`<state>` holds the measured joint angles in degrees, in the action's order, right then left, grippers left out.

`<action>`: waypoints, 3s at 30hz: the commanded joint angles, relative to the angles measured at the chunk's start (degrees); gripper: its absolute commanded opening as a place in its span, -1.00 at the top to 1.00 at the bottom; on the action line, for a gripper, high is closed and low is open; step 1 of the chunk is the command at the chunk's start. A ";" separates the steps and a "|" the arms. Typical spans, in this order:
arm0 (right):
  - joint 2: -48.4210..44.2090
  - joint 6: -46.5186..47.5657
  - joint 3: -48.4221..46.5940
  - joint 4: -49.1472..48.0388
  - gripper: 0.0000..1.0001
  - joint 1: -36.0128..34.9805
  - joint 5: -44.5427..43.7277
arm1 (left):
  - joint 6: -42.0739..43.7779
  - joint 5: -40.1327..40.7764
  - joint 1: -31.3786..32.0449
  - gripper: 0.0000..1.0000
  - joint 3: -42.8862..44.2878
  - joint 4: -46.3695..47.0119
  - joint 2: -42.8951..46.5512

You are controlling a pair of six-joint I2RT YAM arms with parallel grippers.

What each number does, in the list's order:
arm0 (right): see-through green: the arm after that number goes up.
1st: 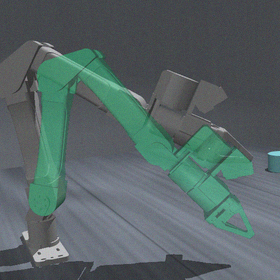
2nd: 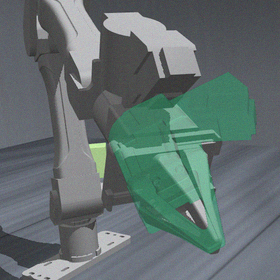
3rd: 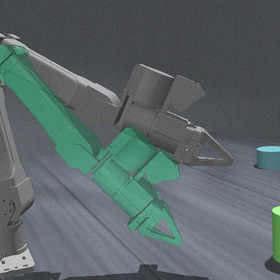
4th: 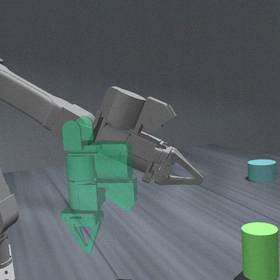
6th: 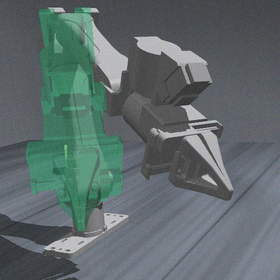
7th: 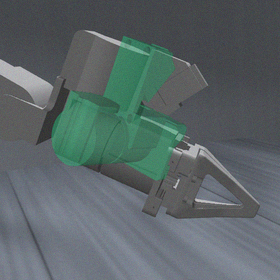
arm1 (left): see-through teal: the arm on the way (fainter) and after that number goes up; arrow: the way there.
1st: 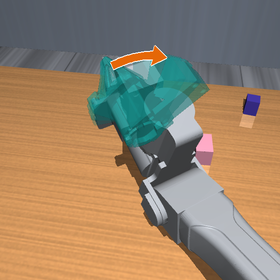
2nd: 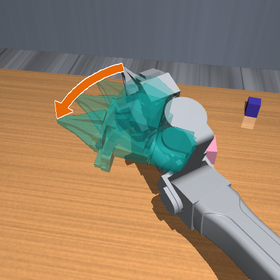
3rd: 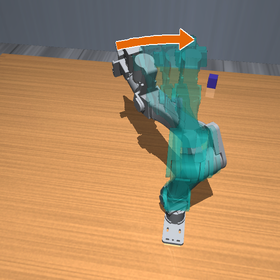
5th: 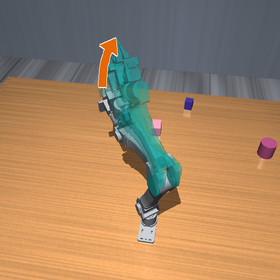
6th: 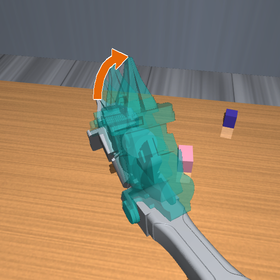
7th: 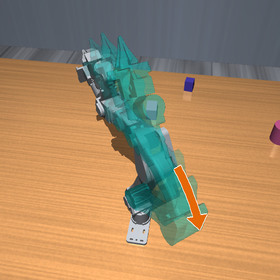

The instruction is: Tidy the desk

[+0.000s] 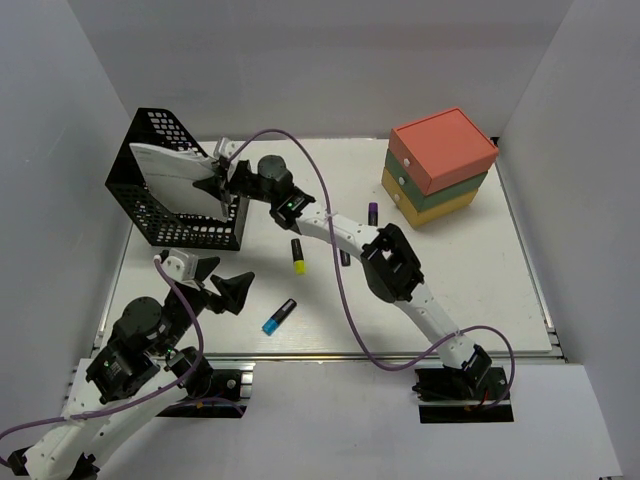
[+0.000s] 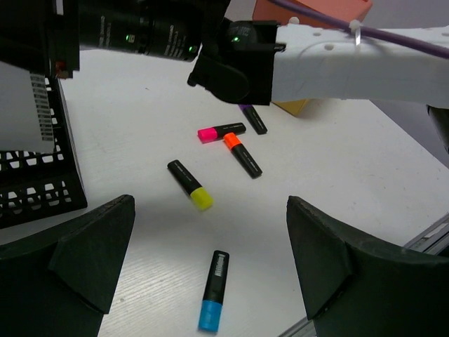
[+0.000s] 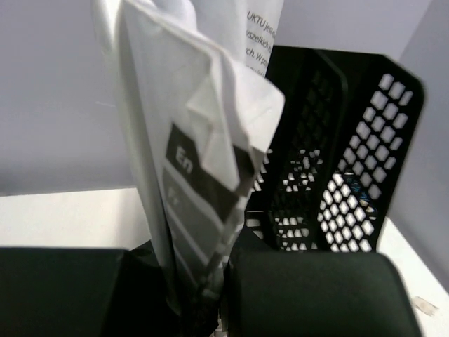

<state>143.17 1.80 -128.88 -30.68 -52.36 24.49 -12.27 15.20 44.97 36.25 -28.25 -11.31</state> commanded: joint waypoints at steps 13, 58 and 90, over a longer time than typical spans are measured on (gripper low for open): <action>0.27 7.07 2.93 -8.00 0.30 -0.11 3.80 | 1.02 -1.58 -0.23 -0.96 -0.30 0.65 0.06; -82.70 -7.44 82.91 24.26 0.13 51.73 28.22 | -16.00 -30.14 -3.83 -0.10 27.36 46.61 -88.42; -90.53 -6.55 85.64 22.06 1.00 62.38 41.78 | -60.50 -39.64 -9.81 -0.34 73.62 72.63 -141.09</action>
<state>53.39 -4.73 -44.01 -6.20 9.74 65.34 -70.37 -25.32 34.98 108.81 41.63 -153.82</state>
